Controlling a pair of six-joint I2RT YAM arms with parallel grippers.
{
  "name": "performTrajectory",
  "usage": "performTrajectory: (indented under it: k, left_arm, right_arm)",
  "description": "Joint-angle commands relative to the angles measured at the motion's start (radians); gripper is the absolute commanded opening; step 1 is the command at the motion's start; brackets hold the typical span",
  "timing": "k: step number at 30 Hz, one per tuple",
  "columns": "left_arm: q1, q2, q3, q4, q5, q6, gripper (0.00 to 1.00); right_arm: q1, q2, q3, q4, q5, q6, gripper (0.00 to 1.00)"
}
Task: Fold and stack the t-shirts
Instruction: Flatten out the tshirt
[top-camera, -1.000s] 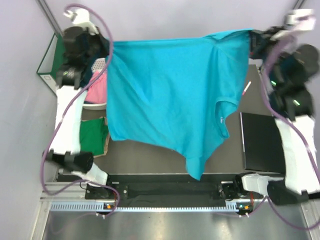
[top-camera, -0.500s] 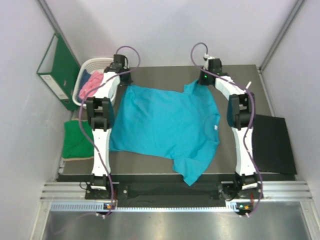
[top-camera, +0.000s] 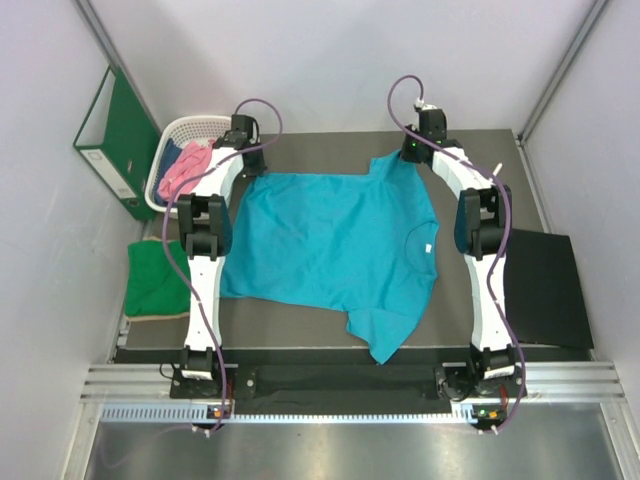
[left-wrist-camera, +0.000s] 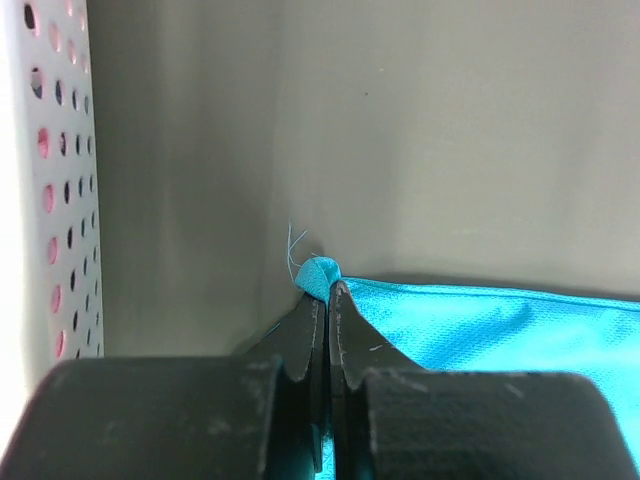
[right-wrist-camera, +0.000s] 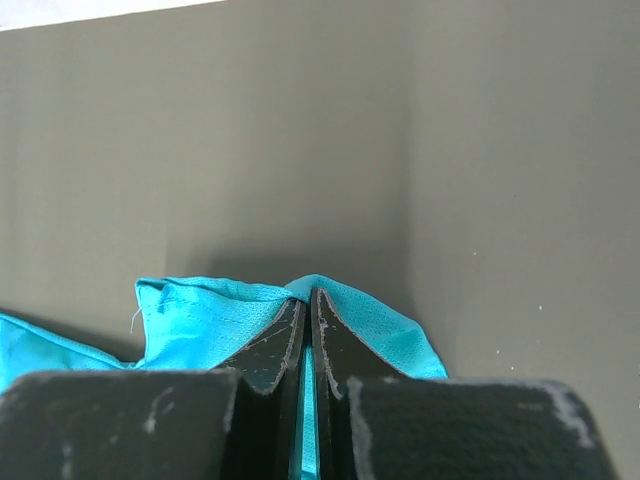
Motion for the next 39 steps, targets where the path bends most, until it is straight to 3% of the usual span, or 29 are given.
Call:
performTrajectory:
  k: [1,21,26,29,30,32,33,36,39]
  left_arm:
    - [0.009,-0.051,0.008,0.039,-0.014,-0.007,0.00]
    - [0.014,-0.061,0.003,0.050,0.007,-0.004,0.00]
    - [0.012,-0.082,-0.007,0.062,-0.027,-0.003,0.00]
    - [0.014,-0.094,-0.007,0.055,-0.033,0.005,0.77]
    - [0.012,-0.102,-0.007,0.052,-0.036,0.005,0.98]
    - [0.012,-0.137,-0.007,0.018,-0.036,0.010,0.99]
    - [0.012,-0.155,-0.010,0.003,-0.039,0.013,0.99]
    - [0.014,-0.280,-0.090,-0.016,-0.039,0.004,0.99]
    - [0.018,-0.439,-0.239,0.016,-0.007,-0.032,0.99]
  right_arm:
    - [-0.002,-0.068,-0.006,0.031,0.030,0.024,0.00]
    - [0.003,-0.151,-0.122,0.074,0.067,-0.022,0.00]
    - [0.003,-0.154,-0.115,0.078,0.072,-0.028,0.06]
    - [0.003,-0.151,-0.083,0.048,0.069,-0.045,0.46]
    - [0.004,-0.157,-0.077,0.037,0.069,-0.054,0.61]
    - [0.006,-0.202,-0.073,-0.014,0.084,-0.068,0.79]
    - [0.006,-0.226,-0.077,-0.032,0.086,-0.073,0.97]
    - [-0.008,-0.393,-0.146,-0.081,0.083,-0.082,1.00]
    - [-0.069,-0.585,-0.235,-0.084,-0.092,-0.019,1.00]
